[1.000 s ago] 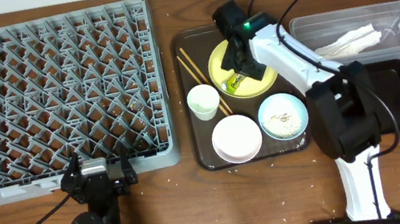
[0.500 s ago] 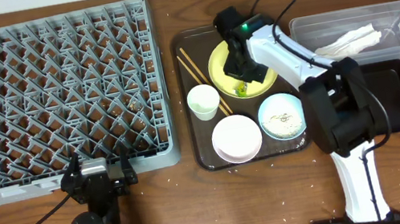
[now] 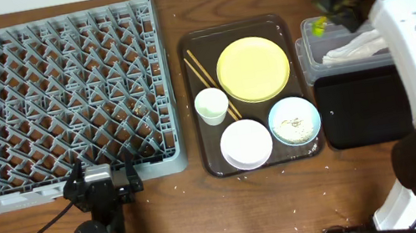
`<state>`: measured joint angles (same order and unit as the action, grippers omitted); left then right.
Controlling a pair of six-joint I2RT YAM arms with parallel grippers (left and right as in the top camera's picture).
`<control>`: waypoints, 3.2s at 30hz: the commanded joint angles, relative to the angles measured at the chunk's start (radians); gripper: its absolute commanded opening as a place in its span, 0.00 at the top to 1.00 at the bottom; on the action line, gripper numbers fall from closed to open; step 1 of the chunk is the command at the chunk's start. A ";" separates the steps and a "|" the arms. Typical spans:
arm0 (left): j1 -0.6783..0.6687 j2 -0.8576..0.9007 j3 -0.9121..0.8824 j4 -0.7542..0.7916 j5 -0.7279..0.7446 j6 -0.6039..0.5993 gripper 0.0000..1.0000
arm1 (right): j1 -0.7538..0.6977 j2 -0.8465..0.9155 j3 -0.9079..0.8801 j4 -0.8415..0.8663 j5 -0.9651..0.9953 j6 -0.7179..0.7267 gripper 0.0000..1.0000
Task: Sort waste into correct bins and load items into the dishwasher
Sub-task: 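Carry the wrapper right and release it into the clear bin, then grasp the rim of the light-blue bowl with the right gripper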
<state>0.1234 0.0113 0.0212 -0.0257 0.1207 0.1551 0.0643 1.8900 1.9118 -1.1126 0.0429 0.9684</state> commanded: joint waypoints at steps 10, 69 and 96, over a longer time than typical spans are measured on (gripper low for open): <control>0.004 -0.005 -0.017 -0.033 0.010 0.006 0.05 | -0.143 0.046 -0.243 0.113 0.117 0.177 0.76; 0.004 -0.005 -0.017 -0.033 0.010 0.005 0.05 | 0.435 -0.039 -0.621 0.186 0.047 -0.541 0.57; 0.004 -0.005 -0.017 -0.033 0.010 0.006 0.05 | 0.435 -0.066 -0.621 0.108 0.041 -0.632 0.99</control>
<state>0.1234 0.0113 0.0212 -0.0257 0.1207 0.1551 0.4950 1.8450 1.2316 -0.9741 0.0586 0.3679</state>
